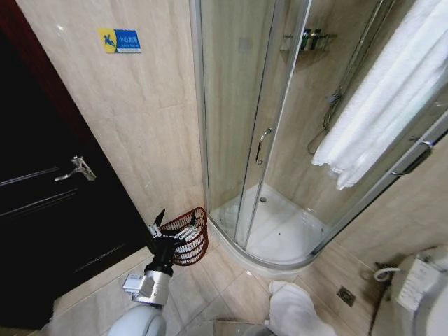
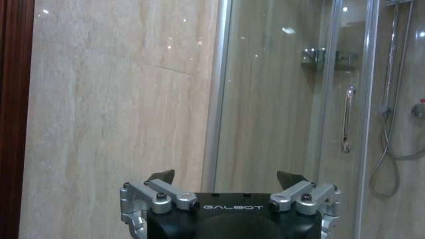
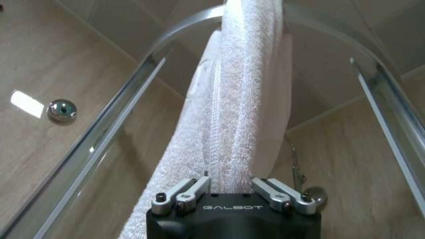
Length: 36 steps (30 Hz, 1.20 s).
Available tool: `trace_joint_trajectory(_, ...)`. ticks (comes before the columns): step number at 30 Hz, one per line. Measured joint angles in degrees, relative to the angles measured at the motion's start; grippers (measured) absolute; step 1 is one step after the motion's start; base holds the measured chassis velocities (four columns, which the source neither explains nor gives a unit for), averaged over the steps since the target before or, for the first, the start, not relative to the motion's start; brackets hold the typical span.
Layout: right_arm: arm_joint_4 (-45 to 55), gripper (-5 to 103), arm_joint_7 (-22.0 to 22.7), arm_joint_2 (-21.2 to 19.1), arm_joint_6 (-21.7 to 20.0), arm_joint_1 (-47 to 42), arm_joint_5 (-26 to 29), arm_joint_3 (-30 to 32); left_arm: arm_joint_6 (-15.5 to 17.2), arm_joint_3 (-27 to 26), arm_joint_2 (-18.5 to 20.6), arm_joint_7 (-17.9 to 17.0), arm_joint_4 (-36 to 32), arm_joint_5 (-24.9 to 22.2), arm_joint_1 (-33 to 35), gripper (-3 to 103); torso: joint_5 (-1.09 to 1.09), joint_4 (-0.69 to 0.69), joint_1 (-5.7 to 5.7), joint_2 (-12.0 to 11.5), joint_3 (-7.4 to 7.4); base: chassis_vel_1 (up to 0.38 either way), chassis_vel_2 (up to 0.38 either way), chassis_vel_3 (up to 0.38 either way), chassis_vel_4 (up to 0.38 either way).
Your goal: Discard the used towel into the hamper.
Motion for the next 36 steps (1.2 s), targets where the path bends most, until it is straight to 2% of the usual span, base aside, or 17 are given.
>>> trace_joint_trajectory(3, 3.0, 12, -0.3, -1.6, 1.8, -6.1, 1.4, 5.1, 0.0, 0.0, 0.0, 0.0, 0.0, 0.0, 0.0, 100, 0.02, -0.01, 0.0, 0.0, 0.0, 0.0, 0.0, 0.0, 0.0)
trace_joint_trajectory(4, 3.0, 12, -0.3, -1.6, 1.8, -6.1, 1.4, 5.1, 0.0, 0.0, 0.0, 0.0, 0.0, 0.0, 0.0, 100, 0.02, -0.01, 0.0, 0.0, 0.0, 0.0, 0.0, 0.0, 0.0)
trace_joint_trajectory(9, 7.5, 12, -0.7, -5.5, 7.4, -17.0, 4.9, 12.2, 0.0, 0.0, 0.0, 0.0, 0.0, 0.0, 0.0, 100, -0.01, 0.0, 0.0, 0.0, 0.0, 0.0, 0.0, 0.0, 0.0)
trace_joint_trajectory(12, 11.4, 12, -0.3, -9.5, 10.8, -31.9, 9.3, 24.1, 0.0, 0.0, 0.0, 0.0, 0.0, 0.0, 0.0, 100, 0.07, 0.0, 0.0, 0.0, 0.01, 0.0, 0.0, 0.0, 0.0)
trace_joint_trajectory(13, 11.4, 12, -0.3, -9.5, 10.8, -31.9, 9.3, 24.1, 0.0, 0.0, 0.0, 0.0, 0.0, 0.0, 0.0, 100, 0.07, 0.0, 0.0, 0.0, 0.01, 0.0, 0.0, 0.0, 0.0)
trace_joint_trajectory(15, 13.8, 12, 0.6, -10.5, 11.4, -38.4, 11.1, 32.2, 0.0, 0.0, 0.0, 0.0, 0.0, 0.0, 0.0, 100, -0.04, -0.04, -0.01, 0.0, 0.0, 0.0, 0.0, 0.0, 0.0)
trace_joint_trajectory(17, 14.6, 12, 0.8, -10.4, 11.4, -40.1, 11.5, 34.6, 0.0, 0.0, 0.0, 0.0, 0.0, 0.0, 0.0, 100, -0.04, -0.05, -0.01, 0.0, -0.01, 0.0, 0.0, 0.0, 0.0)
trace_joint_trajectory(19, 16.0, 12, 0.9, -9.0, 11.6, -41.9, 12.1, 37.7, 0.0, 0.0, 0.0, 0.0, 0.0, 0.0, 0.0, 100, 0.04, -0.02, -0.01, 0.0, 0.0, 0.0, 0.0, 0.0, 0.0)
trace_joint_trajectory(23, 18.6, 12, 1.2, -4.8, 11.9, -42.7, 11.7, 39.9, 0.0, 0.0, 0.0, 0.0, 0.0, 0.0, 0.0, 100, -0.01, 0.01, 0.0, 0.0, 0.0, 0.0, 0.0, 0.0, 0.0)
trace_joint_trajectory(26, 22.6, 12, 1.5, 1.6, 12.6, -43.3, 7.7, 40.8, 0.0, 0.0, 0.0, 0.0, 0.0, 0.0, 0.0, 100, 0.02, 0.01, 0.01, 0.0, 0.0, 0.0, 0.0, 0.0, 0.0)
trace_joint_trajectory(27, 22.6, 12, 1.5, 1.6, 12.6, -43.3, 7.7, 40.8, 0.0, 0.0, 0.0, 0.0, 0.0, 0.0, 0.0, 100, 0.02, 0.01, 0.01, 0.0, 0.0, 0.0, 0.0, 0.0, 0.0)
trace_joint_trajectory(30, 26.3, 12, 0.7, 6.7, 14.8, -47.0, 3.2, 43.1, 0.0, 0.0, 0.0, 0.0, 0.0, 0.0, 0.0, 100, 0.02, 0.0, 0.01, 0.0, 0.0, 0.0, 0.0, 0.0, 0.0)
trace_joint_trajectory(32, 27.7, 12, 0.5, 8.0, 15.3, -48.4, 2.7, 44.0, 0.0, 0.0, 0.0, 0.0, 0.0, 0.0, 0.0, 100, 0.02, -0.01, 0.0, 0.0, 0.0, 0.0, 0.0, 0.0, 0.0)
trace_joint_trajectory(35, 30.9, 12, -0.3, 12.5, 16.9, -52.5, 2.0, 46.8, 0.0, 0.0, 0.0, 0.0, 0.0, 0.0, 0.0, 100, 0.0, -0.01, 0.0, 0.0, 0.0, 0.0, 0.0, 0.0, 0.0)
trace_joint_trajectory(36, 30.9, 12, -0.3, 12.5, 16.9, -52.5, 2.0, 46.8, 0.0, 0.0, 0.0, 0.0, 0.0, 0.0, 0.0, 100, 0.0, -0.01, 0.0, 0.0, 0.0, 0.0, 0.0, 0.0, 0.0)
